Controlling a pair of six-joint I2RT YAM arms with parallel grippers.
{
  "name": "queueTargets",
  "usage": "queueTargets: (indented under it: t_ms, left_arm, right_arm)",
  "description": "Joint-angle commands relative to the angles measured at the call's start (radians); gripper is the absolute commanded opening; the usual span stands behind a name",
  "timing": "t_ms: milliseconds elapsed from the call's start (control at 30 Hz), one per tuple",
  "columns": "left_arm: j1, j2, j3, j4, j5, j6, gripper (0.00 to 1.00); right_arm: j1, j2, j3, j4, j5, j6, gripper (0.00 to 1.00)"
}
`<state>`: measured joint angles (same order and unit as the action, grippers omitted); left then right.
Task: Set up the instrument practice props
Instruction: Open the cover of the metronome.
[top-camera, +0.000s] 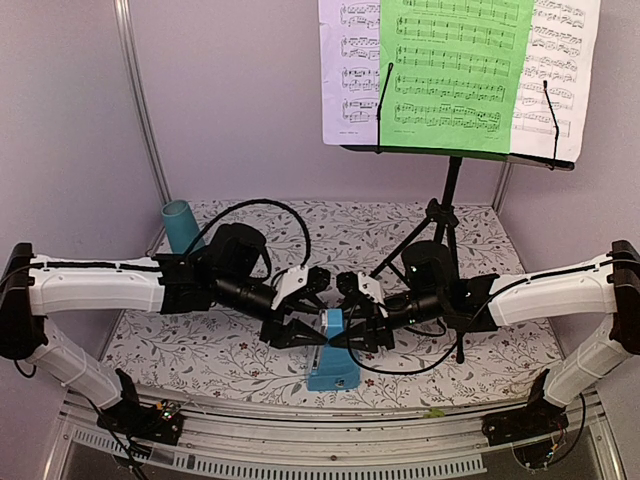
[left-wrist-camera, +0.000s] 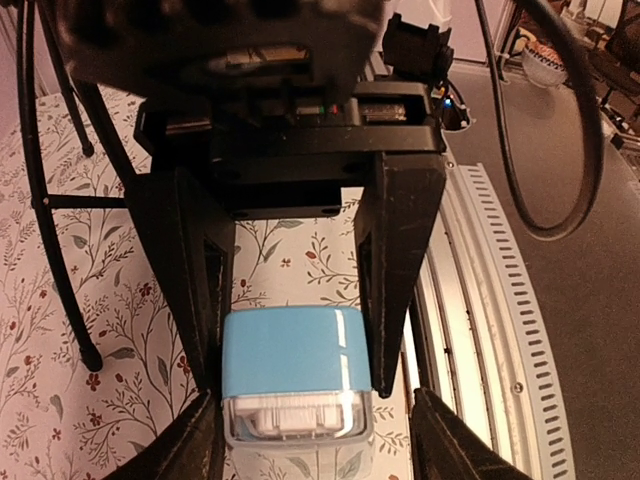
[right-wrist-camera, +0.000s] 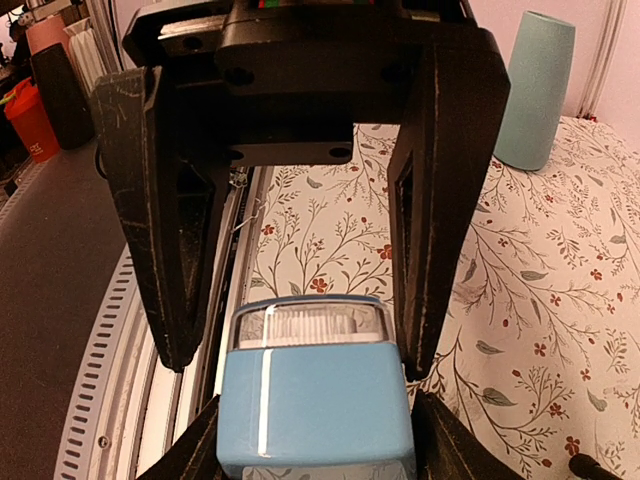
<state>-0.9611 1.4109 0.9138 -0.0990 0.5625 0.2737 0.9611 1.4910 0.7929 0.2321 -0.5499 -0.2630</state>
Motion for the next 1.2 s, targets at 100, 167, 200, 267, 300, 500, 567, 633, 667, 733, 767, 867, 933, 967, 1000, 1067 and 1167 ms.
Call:
queueTargets:
  t_ms: [100,167,200,267,300,500,567,633,667,733,767,867,933,967,1000,1067,1167]
  left_arm:
    - [0.018,0.054,0.035,-0.028,0.046,0.035,0.61]
    - [0.018,0.064,0.041,-0.031,0.042,0.041,0.58]
    - [0.018,0.069,0.041,-0.033,0.040,0.044,0.57]
    - [0.020,0.071,0.042,-0.035,0.042,0.049,0.54]
    - [0.021,0.071,0.041,-0.037,0.044,0.051,0.52]
    - [0.026,0.057,0.048,-0.050,0.068,0.048,0.31]
    - [0.027,0.052,0.059,-0.067,0.084,0.044,0.25]
    - [0.027,0.046,0.066,-0.073,0.107,0.037,0.22]
    - [0.027,0.039,0.067,-0.072,0.124,0.032,0.21]
    - [0.028,0.026,0.066,-0.055,0.139,0.021,0.20]
    - [0.028,0.016,0.065,-0.048,0.133,0.016,0.19]
    - [0.025,-0.022,0.051,-0.013,0.063,0.011,0.18]
    - [0.016,-0.071,0.023,0.029,0.005,0.016,0.18]
    - [0.009,-0.088,0.009,0.049,-0.021,0.023,0.18]
    - [0.007,-0.099,0.000,0.057,-0.029,0.025,0.18]
    - [0.003,-0.110,-0.002,0.061,-0.037,0.022,0.18]
    - [-0.013,-0.116,0.000,0.061,-0.055,0.027,0.18]
  right_arm:
    - [-0.016,0.027,-0.011,-0.109,0.100,-0.068,0.20]
    - [-0.015,0.026,-0.011,-0.109,0.103,-0.069,0.20]
    - [-0.016,0.024,-0.012,-0.111,0.103,-0.071,0.20]
    - [-0.016,0.022,-0.014,-0.111,0.101,-0.071,0.20]
    - [-0.015,0.022,-0.014,-0.112,0.100,-0.071,0.20]
    - [-0.015,0.027,-0.012,-0.126,0.098,-0.076,0.10]
    - [-0.016,0.031,-0.008,-0.135,0.096,-0.077,0.07]
    - [-0.015,0.036,0.000,-0.147,0.097,-0.079,0.05]
    - [-0.014,0.039,0.003,-0.152,0.101,-0.082,0.05]
    - [-0.013,0.043,0.007,-0.160,0.106,-0.085,0.05]
    - [-0.013,0.043,0.008,-0.161,0.107,-0.086,0.04]
    - [-0.013,0.047,0.009,-0.165,0.105,-0.084,0.04]
    - [-0.014,0.053,0.011,-0.171,0.101,-0.081,0.04]
    - [-0.014,0.058,0.012,-0.173,0.101,-0.080,0.04]
    - [-0.014,0.061,0.015,-0.175,0.100,-0.078,0.04]
    - [-0.014,0.066,0.016,-0.177,0.100,-0.076,0.03]
    - [-0.013,0.071,0.018,-0.177,0.104,-0.076,0.03]
